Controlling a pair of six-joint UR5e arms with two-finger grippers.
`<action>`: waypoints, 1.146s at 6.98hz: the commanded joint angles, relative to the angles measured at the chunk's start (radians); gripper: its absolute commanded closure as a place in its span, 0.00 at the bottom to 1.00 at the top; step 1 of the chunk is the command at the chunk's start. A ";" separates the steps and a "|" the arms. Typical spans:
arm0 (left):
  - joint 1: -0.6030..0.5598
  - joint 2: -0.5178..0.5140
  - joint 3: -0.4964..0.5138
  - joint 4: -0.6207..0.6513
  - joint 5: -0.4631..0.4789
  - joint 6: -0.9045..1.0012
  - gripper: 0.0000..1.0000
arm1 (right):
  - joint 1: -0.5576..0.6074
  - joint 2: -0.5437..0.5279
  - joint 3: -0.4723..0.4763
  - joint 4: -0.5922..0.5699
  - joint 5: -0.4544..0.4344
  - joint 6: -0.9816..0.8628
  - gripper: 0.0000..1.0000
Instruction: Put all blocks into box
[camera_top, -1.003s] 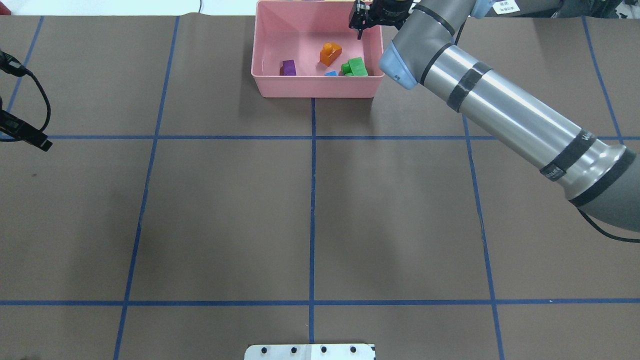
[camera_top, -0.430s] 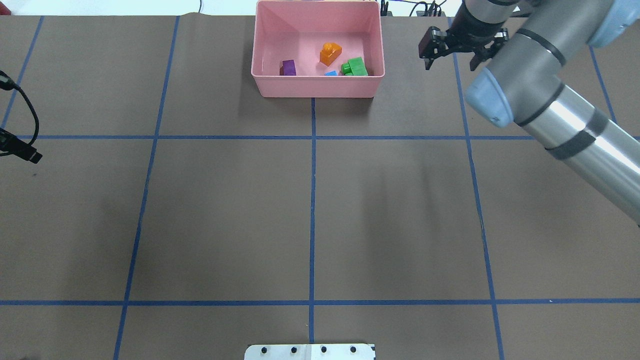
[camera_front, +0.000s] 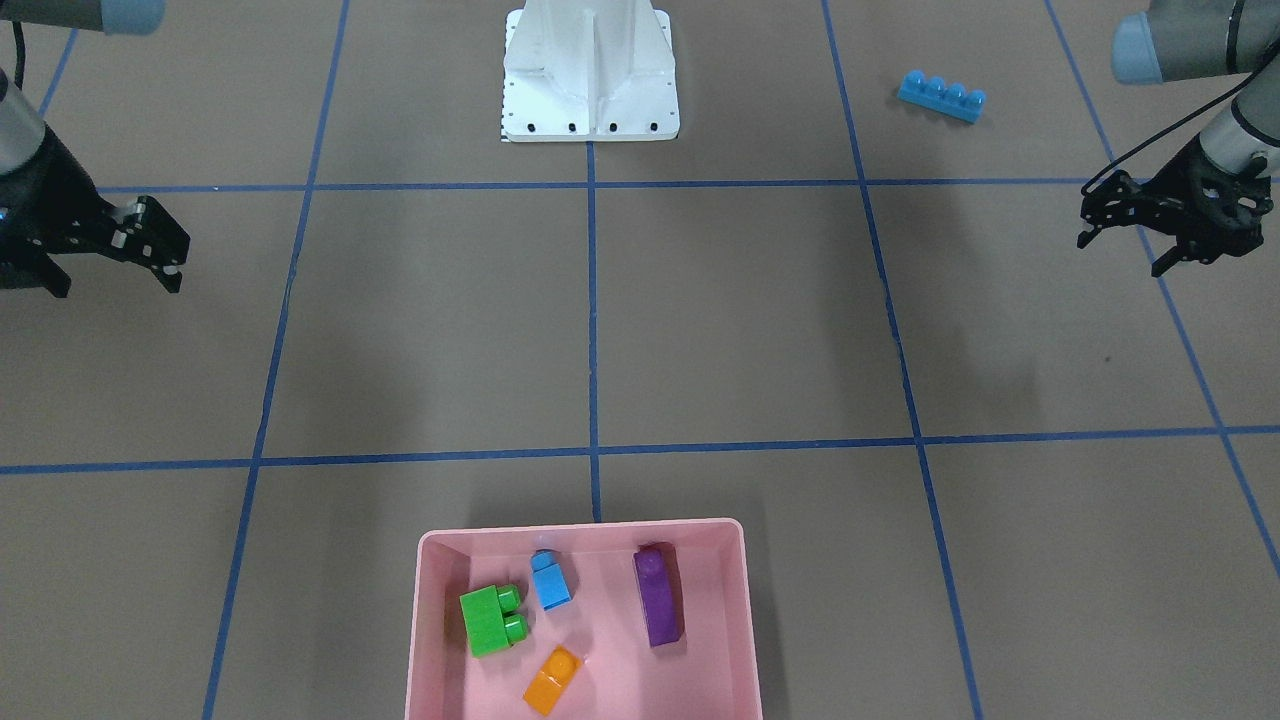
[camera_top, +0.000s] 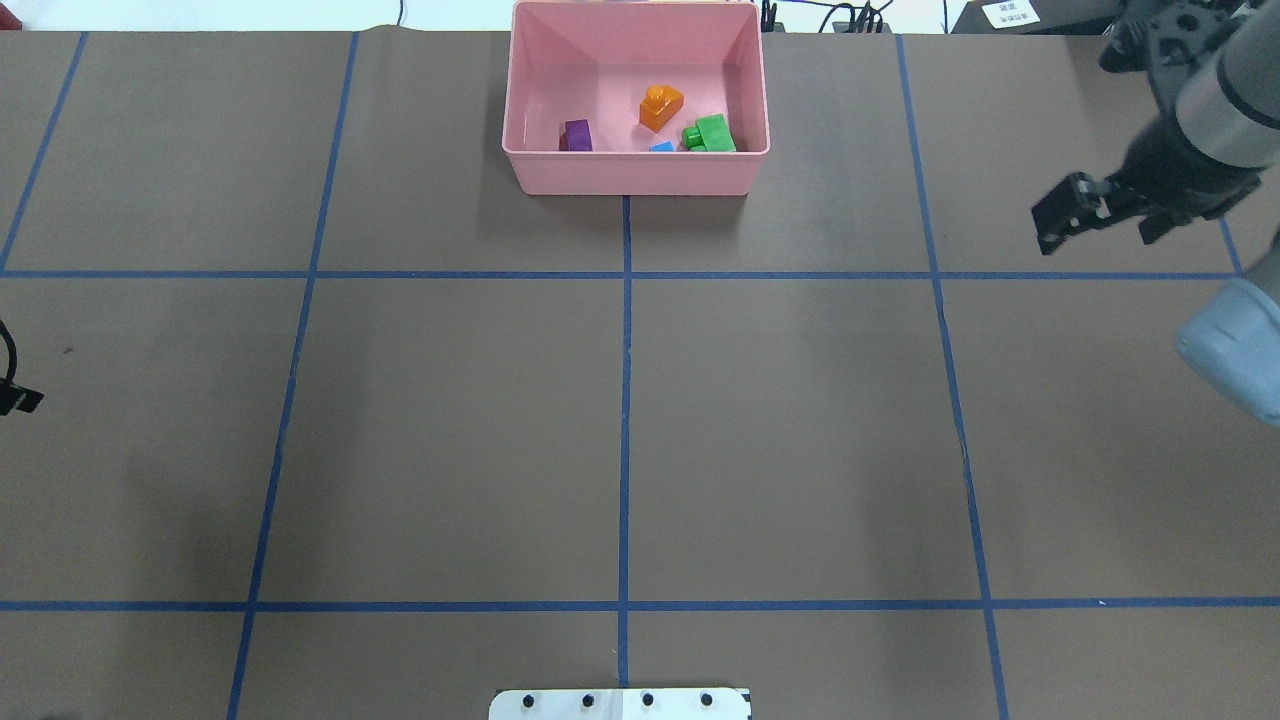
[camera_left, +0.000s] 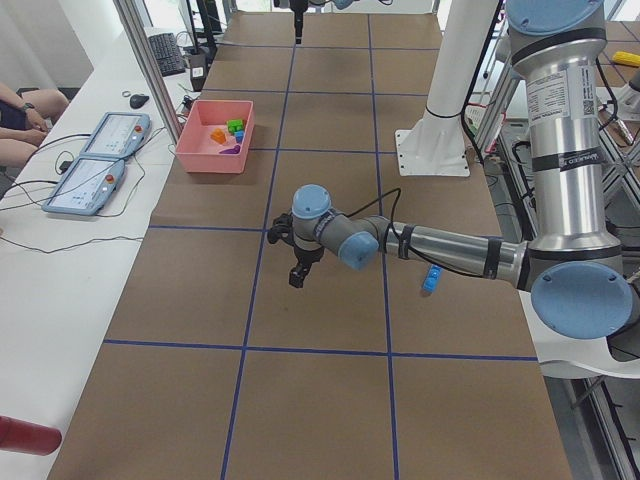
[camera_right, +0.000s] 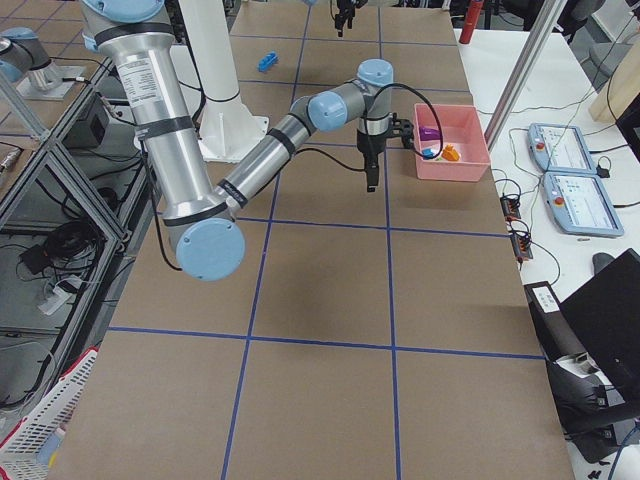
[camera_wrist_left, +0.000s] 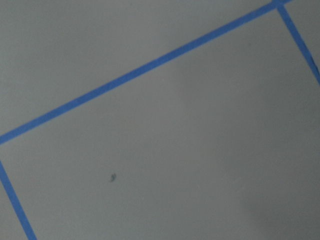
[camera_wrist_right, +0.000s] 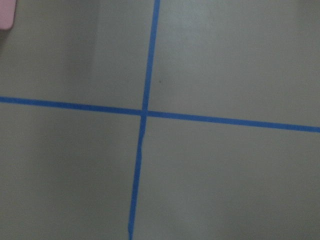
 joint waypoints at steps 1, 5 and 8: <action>0.163 0.099 -0.001 -0.202 0.004 -0.152 0.00 | 0.018 -0.267 0.189 0.001 0.004 -0.112 0.00; 0.484 0.347 -0.189 -0.295 0.136 -0.269 0.00 | 0.106 -0.561 0.215 0.258 0.105 -0.249 0.00; 0.762 0.421 -0.247 -0.299 0.305 -0.267 0.00 | 0.153 -0.638 0.215 0.294 0.108 -0.307 0.00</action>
